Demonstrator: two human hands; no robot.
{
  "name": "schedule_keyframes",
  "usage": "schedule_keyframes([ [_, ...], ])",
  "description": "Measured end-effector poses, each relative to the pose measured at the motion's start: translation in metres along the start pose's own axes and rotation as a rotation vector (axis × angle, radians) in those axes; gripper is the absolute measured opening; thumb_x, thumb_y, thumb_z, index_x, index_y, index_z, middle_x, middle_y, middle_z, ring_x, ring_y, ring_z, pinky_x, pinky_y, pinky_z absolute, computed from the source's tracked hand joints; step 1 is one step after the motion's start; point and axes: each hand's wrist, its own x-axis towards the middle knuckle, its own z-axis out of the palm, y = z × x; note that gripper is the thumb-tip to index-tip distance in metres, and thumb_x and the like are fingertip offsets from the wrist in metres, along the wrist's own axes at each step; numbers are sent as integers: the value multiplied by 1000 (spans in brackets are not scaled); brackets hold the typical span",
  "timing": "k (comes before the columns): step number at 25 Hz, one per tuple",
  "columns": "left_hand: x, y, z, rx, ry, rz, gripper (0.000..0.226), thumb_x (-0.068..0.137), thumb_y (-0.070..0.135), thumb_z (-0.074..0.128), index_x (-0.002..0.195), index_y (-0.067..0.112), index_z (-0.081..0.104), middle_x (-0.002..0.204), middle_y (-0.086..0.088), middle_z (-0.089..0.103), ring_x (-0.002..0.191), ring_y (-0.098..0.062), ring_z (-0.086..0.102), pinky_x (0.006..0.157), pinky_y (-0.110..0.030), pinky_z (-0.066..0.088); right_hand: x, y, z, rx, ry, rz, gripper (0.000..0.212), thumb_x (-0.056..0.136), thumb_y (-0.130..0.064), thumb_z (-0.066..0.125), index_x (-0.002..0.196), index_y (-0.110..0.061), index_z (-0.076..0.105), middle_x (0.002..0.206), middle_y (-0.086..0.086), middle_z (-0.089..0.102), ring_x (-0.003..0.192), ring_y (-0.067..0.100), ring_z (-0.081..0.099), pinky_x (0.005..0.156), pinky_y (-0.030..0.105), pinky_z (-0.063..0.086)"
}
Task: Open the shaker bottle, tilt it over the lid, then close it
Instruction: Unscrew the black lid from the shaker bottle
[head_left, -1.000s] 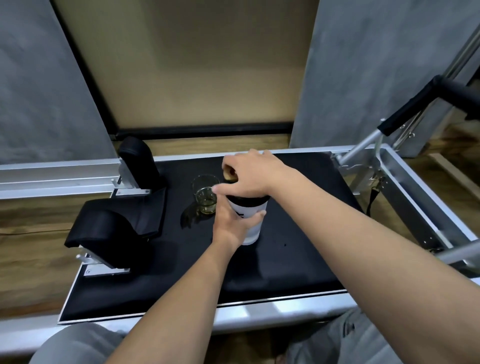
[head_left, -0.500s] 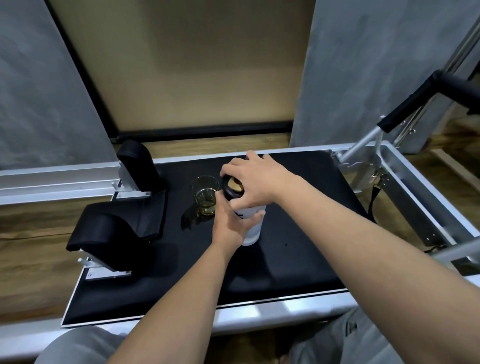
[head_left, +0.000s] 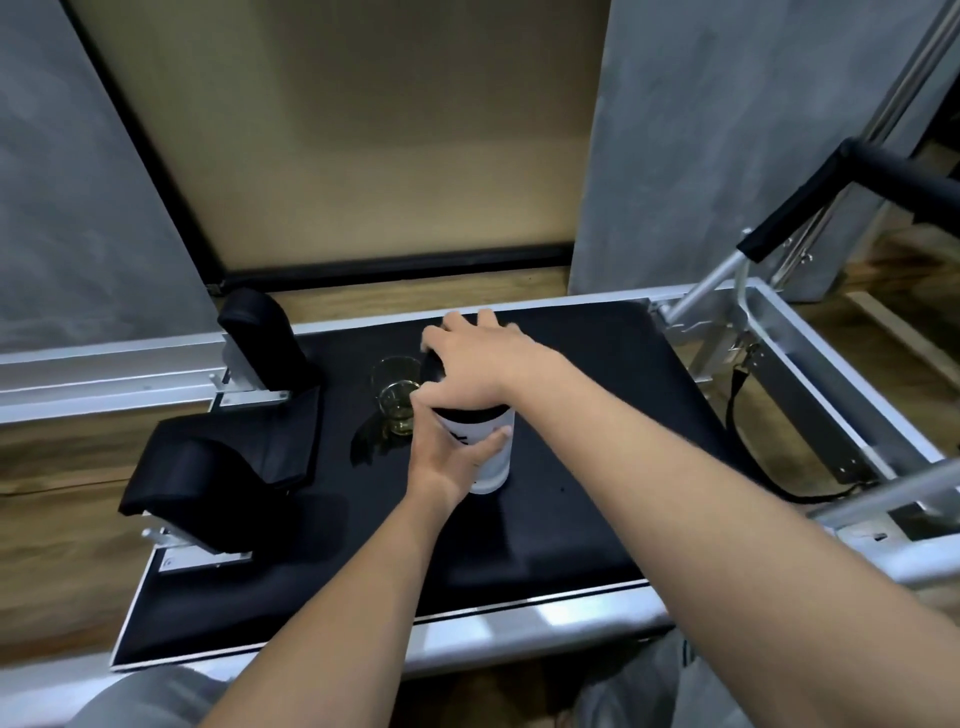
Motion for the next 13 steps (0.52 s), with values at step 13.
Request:
schedule_keyframes([
  [13,2,-1,4,73,-20,101,88,75,-9,87,133,41,44,133,13,54,119,-5,57,87,-19,53,1,-5,0,-224,38,-11,77,81,-66,59,140,-20,44,133,4,48,125,35,44,98,52,38],
])
